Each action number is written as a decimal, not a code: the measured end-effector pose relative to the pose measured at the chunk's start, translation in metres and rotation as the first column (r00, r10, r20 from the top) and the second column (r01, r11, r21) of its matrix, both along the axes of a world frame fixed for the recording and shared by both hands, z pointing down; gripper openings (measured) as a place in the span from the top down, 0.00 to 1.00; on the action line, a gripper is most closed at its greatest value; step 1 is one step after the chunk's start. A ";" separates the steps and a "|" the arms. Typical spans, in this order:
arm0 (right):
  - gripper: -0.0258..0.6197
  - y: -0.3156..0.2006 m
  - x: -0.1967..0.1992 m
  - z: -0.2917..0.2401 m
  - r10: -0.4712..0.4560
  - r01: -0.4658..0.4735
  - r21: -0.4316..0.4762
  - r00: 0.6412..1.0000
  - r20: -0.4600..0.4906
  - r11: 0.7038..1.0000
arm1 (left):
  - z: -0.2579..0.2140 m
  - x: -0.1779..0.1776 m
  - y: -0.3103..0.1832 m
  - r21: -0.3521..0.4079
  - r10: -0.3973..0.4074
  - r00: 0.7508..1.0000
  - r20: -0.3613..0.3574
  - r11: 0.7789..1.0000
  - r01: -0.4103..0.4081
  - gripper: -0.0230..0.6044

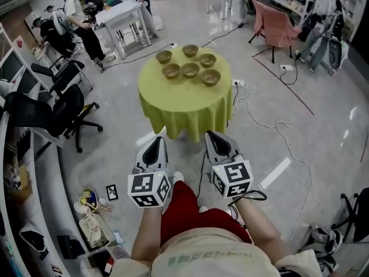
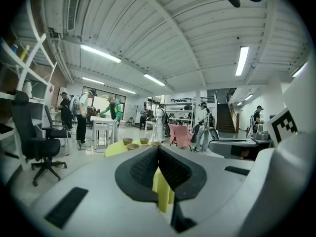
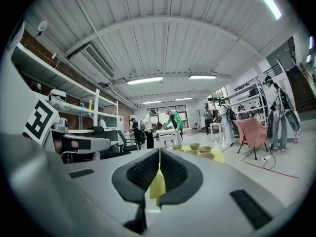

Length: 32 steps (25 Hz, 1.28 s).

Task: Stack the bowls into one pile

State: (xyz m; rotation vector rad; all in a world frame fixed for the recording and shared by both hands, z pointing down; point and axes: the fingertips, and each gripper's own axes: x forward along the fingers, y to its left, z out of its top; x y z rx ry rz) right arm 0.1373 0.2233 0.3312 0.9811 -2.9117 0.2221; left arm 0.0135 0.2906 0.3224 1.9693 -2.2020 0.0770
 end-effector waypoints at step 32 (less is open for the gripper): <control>0.90 -0.160 -0.154 0.022 0.046 -0.047 -0.013 0.995 -0.094 0.999 | 0.031 -0.149 -0.184 -0.060 0.064 0.996 -0.064 0.996 -0.068 0.93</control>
